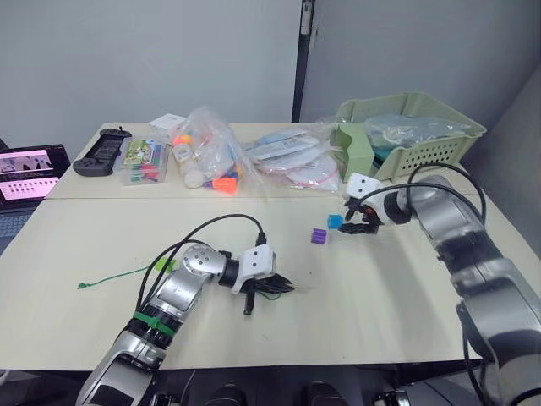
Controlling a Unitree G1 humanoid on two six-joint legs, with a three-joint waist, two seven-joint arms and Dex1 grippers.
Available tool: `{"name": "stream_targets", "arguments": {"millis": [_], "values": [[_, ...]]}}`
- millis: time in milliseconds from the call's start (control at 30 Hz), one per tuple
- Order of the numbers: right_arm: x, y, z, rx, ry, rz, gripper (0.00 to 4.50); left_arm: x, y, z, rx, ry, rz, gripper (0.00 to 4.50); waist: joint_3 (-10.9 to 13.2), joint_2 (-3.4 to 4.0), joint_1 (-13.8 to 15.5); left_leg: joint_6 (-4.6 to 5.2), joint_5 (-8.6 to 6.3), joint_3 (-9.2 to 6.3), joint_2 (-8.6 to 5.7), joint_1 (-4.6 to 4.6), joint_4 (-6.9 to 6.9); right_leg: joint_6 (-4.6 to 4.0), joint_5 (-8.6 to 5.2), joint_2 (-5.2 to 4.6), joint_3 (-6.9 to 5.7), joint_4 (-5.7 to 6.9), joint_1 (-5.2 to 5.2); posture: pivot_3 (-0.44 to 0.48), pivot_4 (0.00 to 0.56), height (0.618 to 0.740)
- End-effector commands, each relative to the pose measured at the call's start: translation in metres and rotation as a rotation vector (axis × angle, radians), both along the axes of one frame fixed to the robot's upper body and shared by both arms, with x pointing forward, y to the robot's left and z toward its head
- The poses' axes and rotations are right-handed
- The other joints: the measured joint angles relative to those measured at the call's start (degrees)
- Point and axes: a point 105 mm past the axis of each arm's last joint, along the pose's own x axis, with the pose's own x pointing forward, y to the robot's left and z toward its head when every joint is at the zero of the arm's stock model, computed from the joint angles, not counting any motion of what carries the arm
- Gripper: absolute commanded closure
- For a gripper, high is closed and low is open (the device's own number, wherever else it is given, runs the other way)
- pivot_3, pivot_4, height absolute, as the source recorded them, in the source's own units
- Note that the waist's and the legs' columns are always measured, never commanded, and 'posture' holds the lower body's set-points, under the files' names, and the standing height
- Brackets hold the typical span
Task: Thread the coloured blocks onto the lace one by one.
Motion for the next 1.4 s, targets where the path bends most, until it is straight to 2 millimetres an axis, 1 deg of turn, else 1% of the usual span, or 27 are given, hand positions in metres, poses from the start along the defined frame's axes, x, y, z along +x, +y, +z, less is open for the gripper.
{"name": "stream_targets", "arguments": {"millis": [33, 233, 500, 600, 700, 767, 900, 1100, 1233, 1333, 1400], "values": [[0.004, 0.002, -0.003, -0.05, 0.003, 0.037, 0.83, -0.001, -0.001, 0.011, -0.024, -0.037, 0.0, 4.5, 0.0, 0.0, 0.0, 0.0, 0.0, 0.0, -0.01, -0.01, -0.02, 0.0, 0.0, -0.02, -0.01, -0.01, 0.0, 0.0, 0.15, 0.74], [0.009, 0.004, -0.013, -0.098, 0.009, 0.048, 0.83, -0.001, 0.0, 0.012, -0.027, -0.039, 0.016, 4.5, 0.0, 0.02, -0.2, -0.03, 0.01, 0.0, -0.04, 0.0, -0.02, 0.0, 0.0, -0.06, 0.01, 0.01, -0.02, 0.0, 0.15, 0.74], [0.014, 0.007, -0.018, -0.117, -0.002, 0.041, 0.83, -0.003, 0.003, 0.011, -0.026, -0.041, 0.031, 4.5, 0.0, 0.03, -0.6, -0.13, 0.07, -0.01, -0.04, 0.06, -0.15, -0.02, 0.02, -0.05, 0.03, 0.06, -0.05, 0.0, 0.15, 0.74], [0.016, 0.01, -0.018, -0.112, -0.017, 0.036, 1.63, -0.003, 0.003, 0.011, -0.025, -0.04, 0.035, 4.5, 0.0, 0.03, -0.5, -0.16, 0.09, -0.02, -0.04, 0.07, -0.16, -0.02, 0.02, -0.05, 0.03, 0.08, -0.04, 0.0, 0.15, 0.74], [0.018, 0.013, -0.019, -0.107, -0.034, 0.03, 2.71, -0.003, 0.004, 0.011, -0.024, -0.04, 0.037, 4.5, 0.0, 0.04, -0.6, -0.17, 0.09, -0.01, -0.04, 0.07, -0.16, -0.02, 0.02, -0.05, 0.03, 0.09, -0.05, 0.0, 0.15, 0.74], [0.019, 0.013, -0.02, -0.112, -0.053, 0.027, 3.25, -0.004, 0.004, 0.011, -0.023, -0.039, 0.038, 4.5, 0.0, 0.04, -0.6, -0.17, 0.1, -0.01, -0.04, 0.09, -0.18, -0.02, 0.02, -0.05, 0.03, 0.09, -0.04, 0.0, 0.15, 0.74], [0.02, 0.013, -0.021, -0.108, -0.063, 0.029, 3.26, -0.004, 0.004, 0.011, -0.021, -0.037, 0.039, 4.5, 0.0, 0.04, -0.8, -0.22, 0.12, -0.01, -0.04, 0.13, -0.18, -0.05, 0.03, -0.04, 0.05, 0.12, -0.03, 0.0, 0.15, 0.74], [0.017, 0.01, -0.009, -0.079, -0.067, 0.051, 3.26, -0.005, 0.005, 0.01, -0.017, -0.037, 0.035, 4.5, 0.0, 0.04, -0.8, -0.26, 0.15, -0.02, -0.04, 0.13, -0.19, -0.07, 0.05, -0.04, 0.05, 0.2, -0.05, 0.0, 0.15, 0.74], [0.0, -0.003, 0.005, -0.069, -0.045, 0.119, 3.26, -0.005, 0.005, 0.01, -0.016, -0.036, 0.034, 4.5, 0.0, 0.05, -0.3, -0.26, 0.15, -0.07, -0.05, 0.04, -0.19, -0.06, 0.05, -0.05, 0.0, 0.12, -0.06, 0.0, 0.15, 0.74], [-0.028, -0.009, 0.021, -0.057, -0.057, 0.147, 3.26, -0.004, 0.007, 0.01, -0.013, -0.034, 0.039, 4.5, 0.0, 0.06, 0.3, -0.26, 0.15, -0.1, -0.05, -0.05, -0.2, -0.06, 0.05, -0.07, -0.07, 0.07, -0.06, 0.0, 0.15, 0.74], [-0.049, -0.009, 0.026, -0.061, -0.057, 0.152, 3.26, -0.004, 0.008, 0.01, -0.013, -0.033, 0.042, 4.5, 0.0, 0.07, 0.7, -0.24, 0.14, -0.1, -0.04, -0.08, -0.2, -0.06, 0.05, -0.07, -0.07, 0.08, -0.08, 0.0, 0.15, 0.74]]}}
